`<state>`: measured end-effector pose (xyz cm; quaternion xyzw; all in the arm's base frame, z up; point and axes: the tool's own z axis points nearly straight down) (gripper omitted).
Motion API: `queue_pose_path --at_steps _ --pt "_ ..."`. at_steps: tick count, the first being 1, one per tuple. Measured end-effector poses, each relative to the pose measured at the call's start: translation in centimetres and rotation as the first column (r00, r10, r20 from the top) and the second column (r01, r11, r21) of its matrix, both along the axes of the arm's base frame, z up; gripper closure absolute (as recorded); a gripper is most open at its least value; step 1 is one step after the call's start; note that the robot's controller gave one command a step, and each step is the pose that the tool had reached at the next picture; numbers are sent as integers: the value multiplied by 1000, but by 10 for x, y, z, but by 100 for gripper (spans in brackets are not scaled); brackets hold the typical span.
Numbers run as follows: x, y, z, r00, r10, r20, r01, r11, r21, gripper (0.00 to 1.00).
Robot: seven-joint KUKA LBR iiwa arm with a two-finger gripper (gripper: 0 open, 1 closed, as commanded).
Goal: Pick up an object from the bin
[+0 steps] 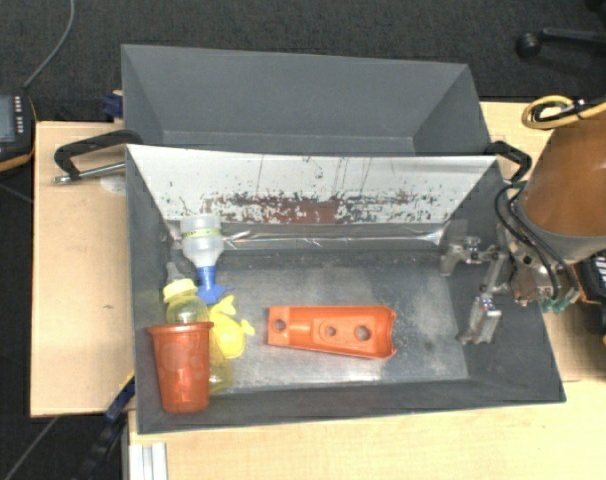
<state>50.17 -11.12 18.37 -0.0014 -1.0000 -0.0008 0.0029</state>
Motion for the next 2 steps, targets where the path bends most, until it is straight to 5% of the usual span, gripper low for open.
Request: queue_pose_path --at_steps 1,2 --pt "2 1 5 1000 2 9 -2 1000 -2 0" --pt "-1 43 -50 993 122 7 -122 993 -1 0"
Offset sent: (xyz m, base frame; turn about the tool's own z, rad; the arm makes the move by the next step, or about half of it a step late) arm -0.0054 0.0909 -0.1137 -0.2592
